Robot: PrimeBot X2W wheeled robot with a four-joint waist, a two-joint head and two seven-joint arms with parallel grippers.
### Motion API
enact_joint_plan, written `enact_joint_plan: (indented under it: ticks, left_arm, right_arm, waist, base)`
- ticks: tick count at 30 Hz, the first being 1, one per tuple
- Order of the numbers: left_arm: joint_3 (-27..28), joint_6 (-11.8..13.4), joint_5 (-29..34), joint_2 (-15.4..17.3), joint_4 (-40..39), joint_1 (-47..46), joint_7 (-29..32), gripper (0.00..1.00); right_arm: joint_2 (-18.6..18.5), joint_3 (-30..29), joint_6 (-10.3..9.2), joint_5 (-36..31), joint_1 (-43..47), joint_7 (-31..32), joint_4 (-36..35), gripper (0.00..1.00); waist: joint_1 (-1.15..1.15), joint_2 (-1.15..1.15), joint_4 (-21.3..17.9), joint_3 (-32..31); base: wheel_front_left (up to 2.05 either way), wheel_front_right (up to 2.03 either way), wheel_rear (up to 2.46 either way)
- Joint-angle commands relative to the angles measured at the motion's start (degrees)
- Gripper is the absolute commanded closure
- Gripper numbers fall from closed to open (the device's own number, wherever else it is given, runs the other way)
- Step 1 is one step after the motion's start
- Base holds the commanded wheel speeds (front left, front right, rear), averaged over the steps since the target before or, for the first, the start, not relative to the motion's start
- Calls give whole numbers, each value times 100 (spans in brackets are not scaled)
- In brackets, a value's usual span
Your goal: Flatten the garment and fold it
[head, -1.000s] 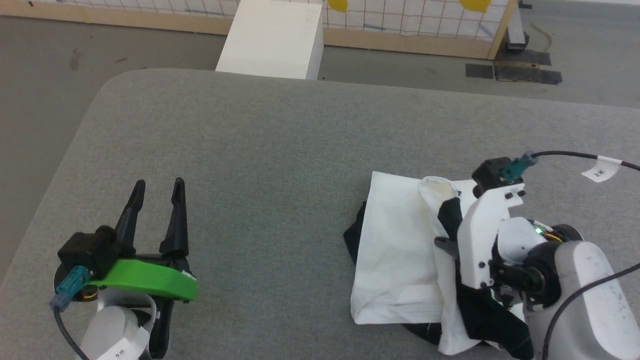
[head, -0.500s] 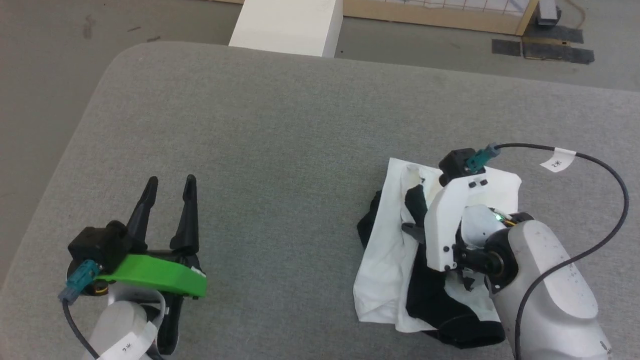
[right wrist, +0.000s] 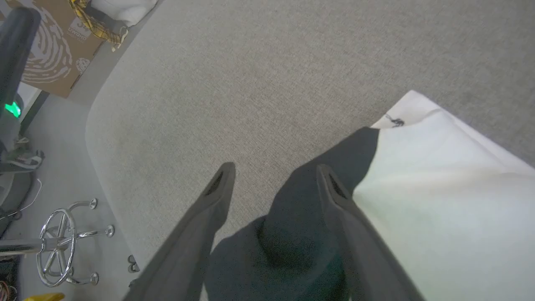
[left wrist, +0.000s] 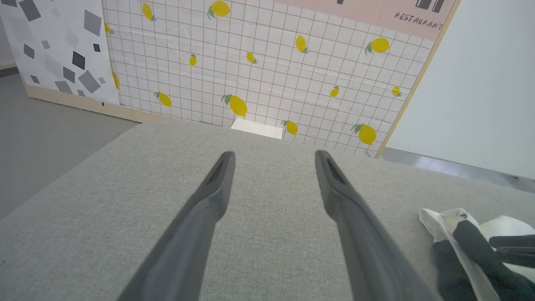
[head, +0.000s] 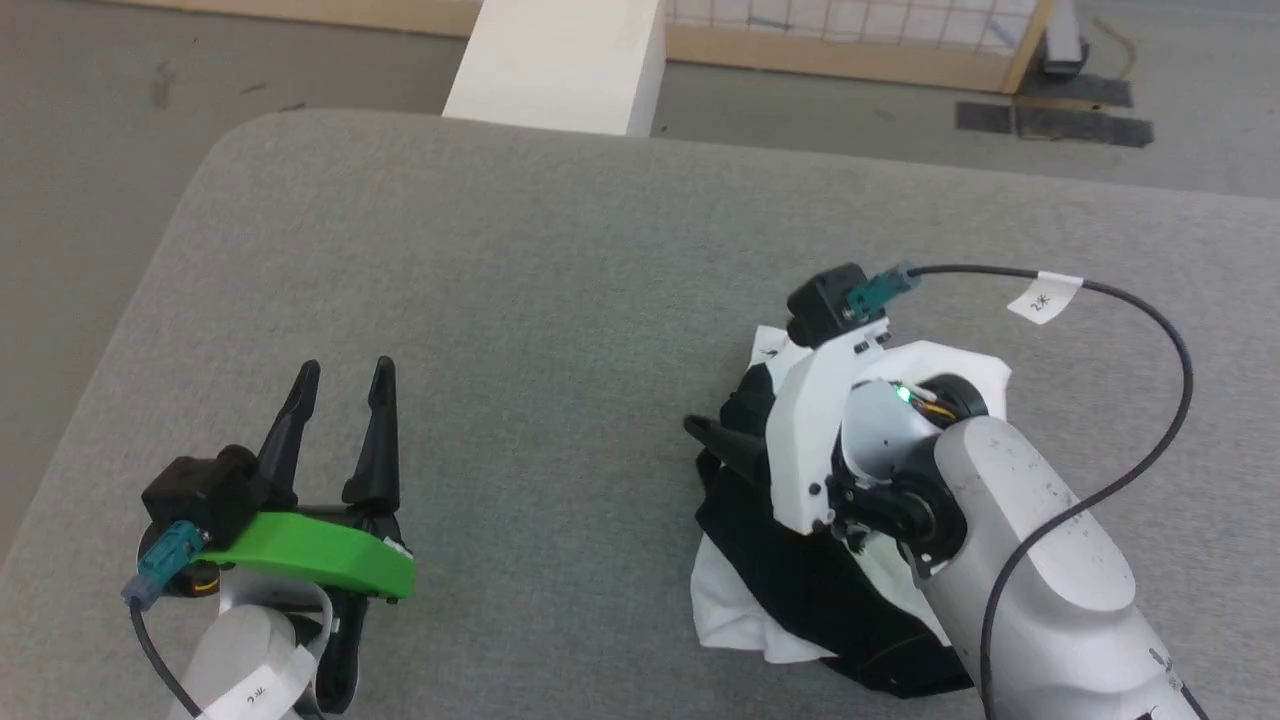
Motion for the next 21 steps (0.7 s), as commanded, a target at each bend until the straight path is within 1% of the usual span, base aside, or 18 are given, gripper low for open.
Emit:
enact_joint_plan:
  ticks: [1,5,10,14,19,21]
  left_arm:
    - [-8,-38,5,35,6,45,-22,0]
    - [37,-38,65,30,-25,116,-22,0]
    - [92,-38,151,-25,-78,184,-22,0]
    - [95,-38,161,-40,-96,216,-22,0]
    - [31,-38,130,-28,-89,199,-22,0]
    - [-2,-38,109,-18,-83,175,-22,0]
  right_arm:
    - [0,1,-8,8,-73,-68,-149,0]
    - [-27,-224,-8,-491,69,-212,-615,0]
    - [-111,-1032,-8,-1444,667,-211,-1273,0]
    - [-64,-1618,-8,-1936,1289,-3,-1716,0]
    - [-13,-2021,-8,-2363,1837,166,-1897,0]
    - [-5,-2073,-8,-2364,1952,177,-1849,0]
  waist:
    - [0,0,-191,-184]
    - [0,0,-412,-338]
    - [0,0,-616,-407]
    - [0,0,-708,-365]
    - [0,0,-708,-253]
    - [0,0,-678,-201]
  base:
    - [0,0,0]
    - [0,0,0]
    - [0,0,0]
    - [0,0,0]
    - [0,0,0]
    - [0,0,0]
